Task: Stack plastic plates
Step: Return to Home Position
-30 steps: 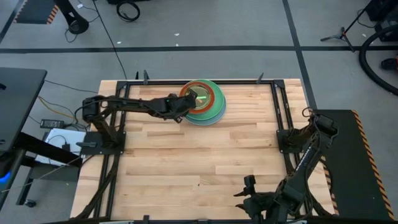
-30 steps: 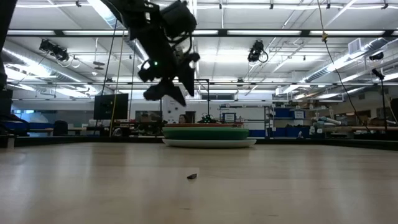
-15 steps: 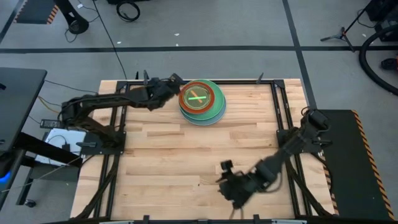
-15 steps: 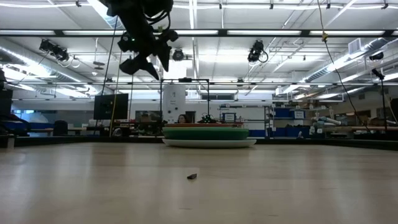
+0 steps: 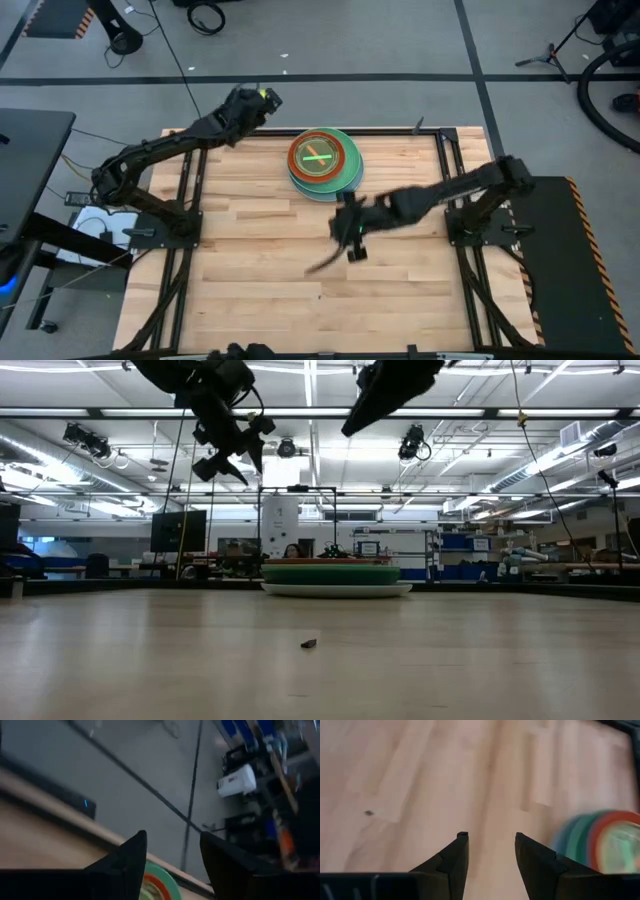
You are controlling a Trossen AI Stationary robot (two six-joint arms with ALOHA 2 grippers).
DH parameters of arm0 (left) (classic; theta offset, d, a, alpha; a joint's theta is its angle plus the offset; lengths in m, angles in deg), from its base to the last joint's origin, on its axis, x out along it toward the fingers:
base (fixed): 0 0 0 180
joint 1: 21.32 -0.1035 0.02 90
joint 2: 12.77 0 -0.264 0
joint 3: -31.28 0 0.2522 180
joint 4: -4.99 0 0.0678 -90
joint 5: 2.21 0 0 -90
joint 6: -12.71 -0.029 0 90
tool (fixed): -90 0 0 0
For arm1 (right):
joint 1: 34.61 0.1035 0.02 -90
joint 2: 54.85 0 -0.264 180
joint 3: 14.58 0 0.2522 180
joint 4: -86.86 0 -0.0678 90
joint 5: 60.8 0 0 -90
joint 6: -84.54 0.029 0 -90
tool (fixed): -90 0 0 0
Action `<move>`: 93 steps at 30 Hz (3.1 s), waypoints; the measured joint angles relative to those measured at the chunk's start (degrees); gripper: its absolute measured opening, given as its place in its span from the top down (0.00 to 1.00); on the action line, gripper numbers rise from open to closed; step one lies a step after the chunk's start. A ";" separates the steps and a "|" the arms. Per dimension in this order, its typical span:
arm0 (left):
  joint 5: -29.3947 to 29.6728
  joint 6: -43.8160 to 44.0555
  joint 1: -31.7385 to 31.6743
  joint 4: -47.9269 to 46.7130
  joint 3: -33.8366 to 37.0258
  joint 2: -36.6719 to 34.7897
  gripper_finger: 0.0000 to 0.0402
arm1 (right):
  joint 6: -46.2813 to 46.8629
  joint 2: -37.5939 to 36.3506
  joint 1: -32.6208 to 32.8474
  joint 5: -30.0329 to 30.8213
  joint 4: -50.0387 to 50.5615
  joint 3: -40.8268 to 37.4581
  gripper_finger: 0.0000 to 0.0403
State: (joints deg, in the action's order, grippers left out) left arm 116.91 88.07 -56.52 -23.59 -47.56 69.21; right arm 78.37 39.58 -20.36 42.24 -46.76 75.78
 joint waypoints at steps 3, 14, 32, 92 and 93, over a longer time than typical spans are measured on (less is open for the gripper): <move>-2.01 -14.41 -1.81 1.52 0.00 -0.04 0.54 | -0.23 -4.14 -3.82 -0.66 1.13 0.00 0.59; -1.87 -37.53 8.96 1.38 8.15 -5.21 0.64 | -5.36 -16.95 -9.62 -1.84 -10.44 -7.78 0.61; -24.86 -71.70 28.31 35.43 48.92 -45.68 0.80 | 1.49 -73.60 -22.19 0.00 -31.65 -55.57 0.61; -34.34 -78.29 41.42 22.90 64.52 -81.26 0.99 | 10.05 -90.31 -8.69 1.49 -37.41 -76.24 0.90; -34.40 -75.66 41.44 22.51 64.52 -81.26 0.99 | 10.05 -90.31 -8.70 1.50 -37.49 -76.24 0.90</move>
State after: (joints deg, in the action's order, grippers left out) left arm 82.51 12.41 -15.08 -1.08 16.96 -12.06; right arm 88.42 -50.73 -29.07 43.74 -84.25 -0.46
